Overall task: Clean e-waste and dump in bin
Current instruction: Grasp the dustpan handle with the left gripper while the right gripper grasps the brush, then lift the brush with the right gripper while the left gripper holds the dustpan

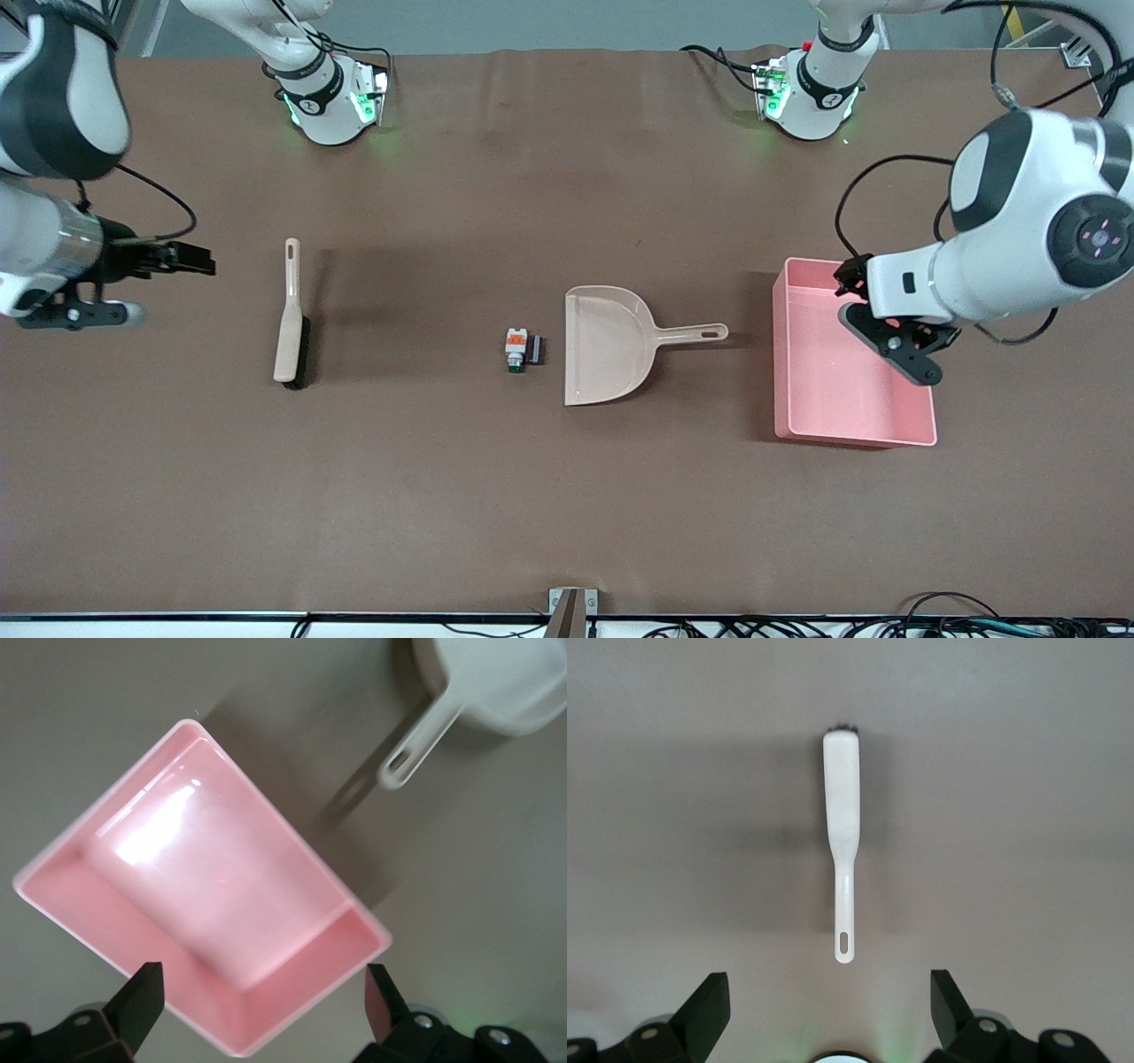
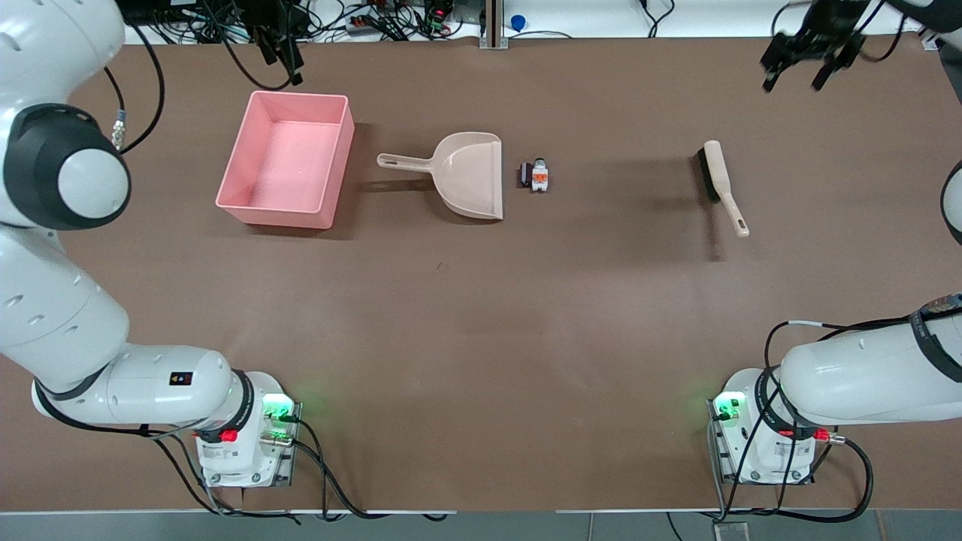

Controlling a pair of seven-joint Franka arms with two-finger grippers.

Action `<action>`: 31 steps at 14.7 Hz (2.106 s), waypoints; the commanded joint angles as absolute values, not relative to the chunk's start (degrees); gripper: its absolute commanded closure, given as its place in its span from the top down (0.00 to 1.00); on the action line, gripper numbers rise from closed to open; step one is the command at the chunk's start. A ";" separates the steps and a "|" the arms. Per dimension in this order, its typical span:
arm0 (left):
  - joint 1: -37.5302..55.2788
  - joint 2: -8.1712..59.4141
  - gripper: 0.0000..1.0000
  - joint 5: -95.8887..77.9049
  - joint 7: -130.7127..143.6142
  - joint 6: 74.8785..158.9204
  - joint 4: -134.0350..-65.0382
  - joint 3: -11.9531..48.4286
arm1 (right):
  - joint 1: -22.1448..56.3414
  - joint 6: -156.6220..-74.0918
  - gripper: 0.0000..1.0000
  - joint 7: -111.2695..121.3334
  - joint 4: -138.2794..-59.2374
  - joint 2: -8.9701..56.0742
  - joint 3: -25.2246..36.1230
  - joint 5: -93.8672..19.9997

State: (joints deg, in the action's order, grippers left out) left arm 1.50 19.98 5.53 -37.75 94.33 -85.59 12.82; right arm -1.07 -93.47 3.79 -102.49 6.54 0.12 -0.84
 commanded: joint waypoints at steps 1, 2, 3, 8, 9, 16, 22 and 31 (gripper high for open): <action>7.62 22.14 1.00 16.21 -42.36 95.01 -84.46 13.27 | -0.27 -99.38 1.00 4.39 -111.85 3.69 0.09 -0.44; 10.52 23.71 1.00 21.22 -42.36 95.27 -84.38 13.45 | -0.18 -101.84 1.00 4.39 -114.67 3.26 0.17 -0.53; 11.76 24.43 1.00 23.18 -42.45 96.40 -84.38 13.62 | -0.18 -104.39 1.00 4.39 -117.57 2.82 0.09 -0.53; 10.99 26.89 1.00 21.46 -47.81 104.93 -87.88 14.58 | -0.18 -118.02 1.00 4.39 -128.40 2.72 0.09 -0.61; 10.73 27.85 1.00 17.27 -47.99 106.51 -88.67 14.59 | -0.18 -119.52 1.00 4.39 -129.37 2.90 0.09 -0.62; 12.56 30.32 1.00 15.72 -38.08 112.75 -95.27 19.94 | -0.26 -131.38 1.00 4.39 -134.03 7.02 0.09 -0.62; 17.14 33.48 1.00 24.94 -30.59 117.86 -97.65 20.13 | -0.44 -139.64 1.00 4.31 -137.19 10.63 0.09 -0.62; 20.74 36.39 0.93 32.06 -25.15 120.94 -97.73 20.21 | -0.18 -139.75 0.56 4.22 -137.99 11.69 0.09 -0.62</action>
State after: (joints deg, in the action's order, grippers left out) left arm 19.37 36.29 28.24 -27.77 120.32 -97.68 20.14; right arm -0.29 -140.15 3.92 -136.98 12.62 0.12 -0.85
